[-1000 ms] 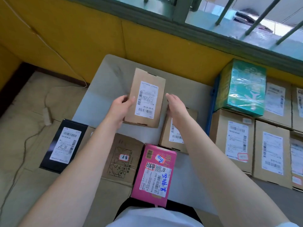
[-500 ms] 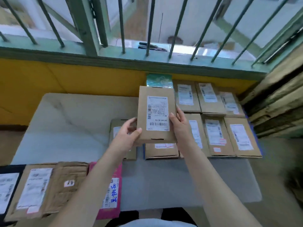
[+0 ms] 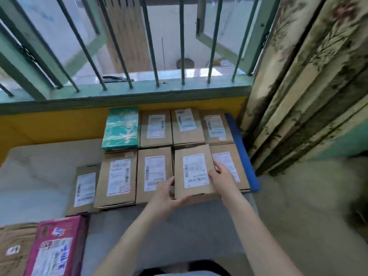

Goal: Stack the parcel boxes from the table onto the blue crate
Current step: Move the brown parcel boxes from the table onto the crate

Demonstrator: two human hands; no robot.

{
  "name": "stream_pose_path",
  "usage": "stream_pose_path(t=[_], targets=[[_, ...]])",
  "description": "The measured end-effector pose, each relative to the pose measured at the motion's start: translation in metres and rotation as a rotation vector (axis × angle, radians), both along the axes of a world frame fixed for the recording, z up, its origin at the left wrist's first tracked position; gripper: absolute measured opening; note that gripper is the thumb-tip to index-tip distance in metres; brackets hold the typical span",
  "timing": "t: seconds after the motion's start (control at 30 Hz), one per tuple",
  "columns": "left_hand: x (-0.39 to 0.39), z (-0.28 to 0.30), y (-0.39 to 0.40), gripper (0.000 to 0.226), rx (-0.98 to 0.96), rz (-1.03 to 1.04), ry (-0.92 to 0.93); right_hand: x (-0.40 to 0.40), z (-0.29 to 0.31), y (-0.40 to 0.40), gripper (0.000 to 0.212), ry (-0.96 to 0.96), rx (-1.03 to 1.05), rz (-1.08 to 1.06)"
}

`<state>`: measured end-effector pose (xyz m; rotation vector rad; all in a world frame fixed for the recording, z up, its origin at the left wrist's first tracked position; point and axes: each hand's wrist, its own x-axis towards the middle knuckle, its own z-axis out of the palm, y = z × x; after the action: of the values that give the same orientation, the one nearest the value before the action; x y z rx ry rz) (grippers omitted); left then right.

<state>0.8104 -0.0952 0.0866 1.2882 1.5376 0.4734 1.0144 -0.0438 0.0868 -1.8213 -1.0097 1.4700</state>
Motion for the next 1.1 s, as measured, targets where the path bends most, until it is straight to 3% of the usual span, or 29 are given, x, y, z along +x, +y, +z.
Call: stream_pose_path(t=[0.13, 0.3, 0.5, 0.73, 0.9, 1.0, 1.1], targets=[[0.014, -0.001, 0.001, 0.088, 0.081, -0.120, 0.245, 0.011, -0.007, -0.002, 0.052, 0.008, -0.012, 0.039], [0.015, -0.006, 0.006, 0.068, 0.287, -0.239, 0.630, 0.010, -0.010, 0.005, 0.054, 0.121, 0.003, 0.024], [0.018, -0.023, 0.001, 0.083, 0.253, -0.354, 0.867, 0.007, -0.012, 0.004, 0.055, 0.036, 0.000, 0.035], [0.015, -0.045, 0.012, 0.074, 0.324, -0.265, 0.911, 0.000, -0.002, 0.019, 0.053, 0.055, -0.015, 0.108], [0.008, -0.037, 0.013, 0.076, 0.322, -0.262, 0.894, -0.016, -0.006, 0.024, 0.060, -0.128, 0.044, 0.174], [-0.016, -0.021, 0.001, 0.060, 0.402, -0.011, 0.689, -0.041, 0.000, 0.023, 0.058, -0.251, 0.204, 0.131], [-0.067, -0.010, -0.024, 0.036, 0.455, 0.356, 0.502, -0.084, 0.017, 0.022, 0.053, -0.229, 0.339, 0.185]])
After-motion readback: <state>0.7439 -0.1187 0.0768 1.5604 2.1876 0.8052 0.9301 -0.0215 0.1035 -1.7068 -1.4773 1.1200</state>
